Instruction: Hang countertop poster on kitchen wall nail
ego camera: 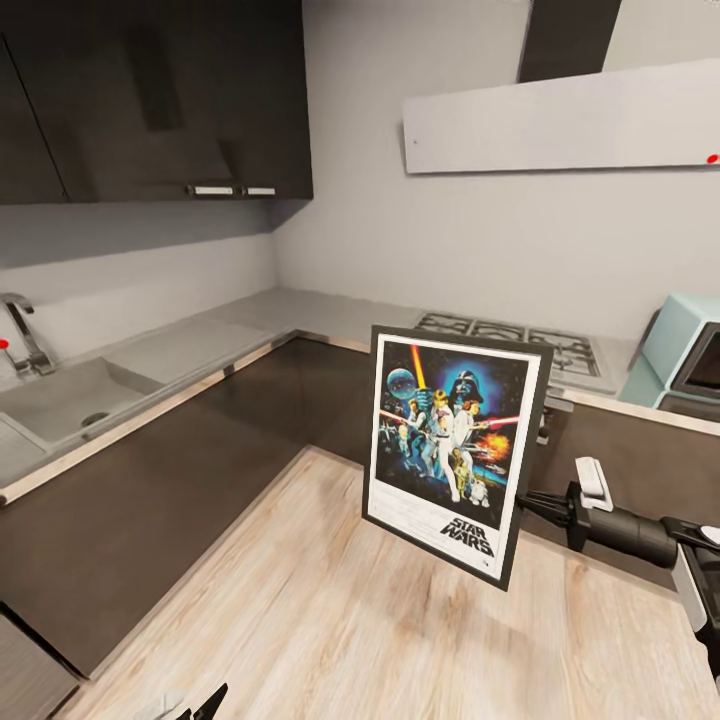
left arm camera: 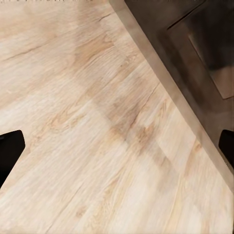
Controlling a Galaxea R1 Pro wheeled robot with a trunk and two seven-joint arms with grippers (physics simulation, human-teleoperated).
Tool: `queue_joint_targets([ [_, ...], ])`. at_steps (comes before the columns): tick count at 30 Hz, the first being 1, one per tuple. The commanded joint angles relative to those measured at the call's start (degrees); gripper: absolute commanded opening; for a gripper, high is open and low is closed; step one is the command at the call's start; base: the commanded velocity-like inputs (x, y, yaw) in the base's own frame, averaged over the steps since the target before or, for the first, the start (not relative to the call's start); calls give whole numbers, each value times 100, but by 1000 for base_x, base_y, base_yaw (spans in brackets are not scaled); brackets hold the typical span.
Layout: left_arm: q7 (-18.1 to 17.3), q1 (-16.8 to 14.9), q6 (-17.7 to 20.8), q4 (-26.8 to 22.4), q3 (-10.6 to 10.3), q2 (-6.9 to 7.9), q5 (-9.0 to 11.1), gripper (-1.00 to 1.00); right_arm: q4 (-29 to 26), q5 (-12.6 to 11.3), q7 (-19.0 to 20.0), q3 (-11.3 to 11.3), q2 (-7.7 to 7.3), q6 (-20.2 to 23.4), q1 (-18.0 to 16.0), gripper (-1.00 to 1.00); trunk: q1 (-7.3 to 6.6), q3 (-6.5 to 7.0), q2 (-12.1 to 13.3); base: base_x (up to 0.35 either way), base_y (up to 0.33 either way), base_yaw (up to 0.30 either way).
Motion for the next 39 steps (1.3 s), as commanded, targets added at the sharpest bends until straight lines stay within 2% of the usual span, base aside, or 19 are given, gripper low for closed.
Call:
queue_joint_targets([
  [1,-9,-4,-35,5,-49,1,35,100,3,-13,41,-2,-1,85,-4,-100,-22,12,37,0,0,0],
  [19,-5,-5,-35,2,-49,1,35,100,38,-12,37,3,-1,79,-4,-100,-418,335,759,0,0,0],
  [25,-12,-6,-35,-3,-50,4,35,100,224,-19,-94,13,1,77,-4,-100,-549,443,1000,0,0,0],
  [39,-8,-4,-27,-3,-50,7,35,100,226,-31,-134,-3,-3,106,-4,-100,-857,694,1561,0,0,0],
])
